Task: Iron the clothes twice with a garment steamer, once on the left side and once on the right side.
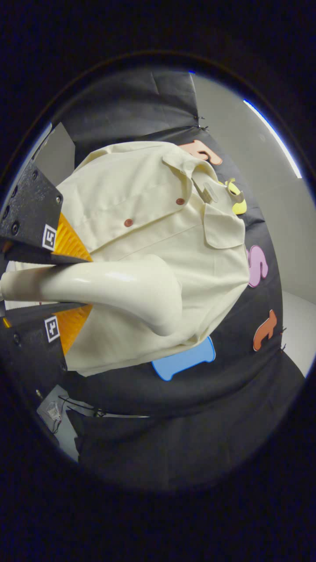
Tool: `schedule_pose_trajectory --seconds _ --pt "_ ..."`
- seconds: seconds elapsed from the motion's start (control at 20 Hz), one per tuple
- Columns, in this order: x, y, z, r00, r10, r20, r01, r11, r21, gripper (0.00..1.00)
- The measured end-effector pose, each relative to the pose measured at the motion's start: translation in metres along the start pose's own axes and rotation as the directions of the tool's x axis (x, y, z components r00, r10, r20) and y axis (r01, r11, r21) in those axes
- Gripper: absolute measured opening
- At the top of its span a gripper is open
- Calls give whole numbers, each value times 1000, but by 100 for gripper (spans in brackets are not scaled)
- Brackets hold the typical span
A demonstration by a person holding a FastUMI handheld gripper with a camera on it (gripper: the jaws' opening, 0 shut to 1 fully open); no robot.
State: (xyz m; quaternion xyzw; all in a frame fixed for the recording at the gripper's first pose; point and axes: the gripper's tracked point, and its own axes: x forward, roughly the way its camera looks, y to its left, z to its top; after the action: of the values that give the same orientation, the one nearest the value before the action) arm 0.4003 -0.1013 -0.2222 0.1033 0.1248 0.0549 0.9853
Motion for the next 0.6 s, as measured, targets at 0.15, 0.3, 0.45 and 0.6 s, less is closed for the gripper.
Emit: schedule_pose_trajectory --seconds 0.15,0.3,0.45,0.6 --pt "-5 -5 -9 1000 -18 -25 18 1000 8 40" --pt "-6 -5 -18 999 -15 -51 16 1000 15 40" --pt "-8 -7 -28 997 -19 -73 20 999 26 40" --pt "-14 -6 -39 995 -14 -94 18 999 47 40"
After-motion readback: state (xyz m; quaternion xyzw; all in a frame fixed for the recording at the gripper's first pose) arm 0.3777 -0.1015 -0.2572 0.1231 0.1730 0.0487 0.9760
